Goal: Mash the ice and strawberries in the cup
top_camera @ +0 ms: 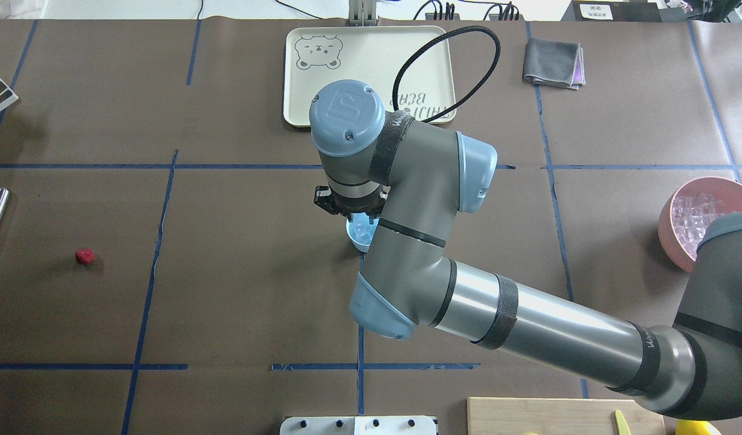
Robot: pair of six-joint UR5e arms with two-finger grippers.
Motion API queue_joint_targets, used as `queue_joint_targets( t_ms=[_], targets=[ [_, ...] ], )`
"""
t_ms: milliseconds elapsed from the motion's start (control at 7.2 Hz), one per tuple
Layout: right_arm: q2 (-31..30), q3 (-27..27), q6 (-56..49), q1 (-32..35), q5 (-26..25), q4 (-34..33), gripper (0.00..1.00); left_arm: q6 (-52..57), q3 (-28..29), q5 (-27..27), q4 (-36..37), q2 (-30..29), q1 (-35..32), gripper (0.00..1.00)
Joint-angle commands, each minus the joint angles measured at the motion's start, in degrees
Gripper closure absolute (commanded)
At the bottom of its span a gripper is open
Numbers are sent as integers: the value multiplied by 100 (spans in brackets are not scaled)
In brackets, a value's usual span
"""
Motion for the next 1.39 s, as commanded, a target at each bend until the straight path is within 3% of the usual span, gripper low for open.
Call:
queue_joint_targets(
  t_ms=[0, 139, 278, 973, 1251],
  targets=[
    [-1, 3, 1, 0, -5, 24, 54, 0, 1, -1, 7, -7, 0, 0],
    [-10, 3, 1, 0, -5, 15, 36, 0, -7, -1, 7, -7, 0, 0],
    [-18, 12, -17, -9, -23, 15, 1, 0, -7, -1, 7, -7, 0, 0],
    [-10, 82, -25, 35, -260, 6, 0, -244, -95, 43, -19, -42, 17, 0],
    [-193, 213, -305, 324, -199, -29, 0, -1027, -593, 61, -81, -34, 497, 0]
  ],
)
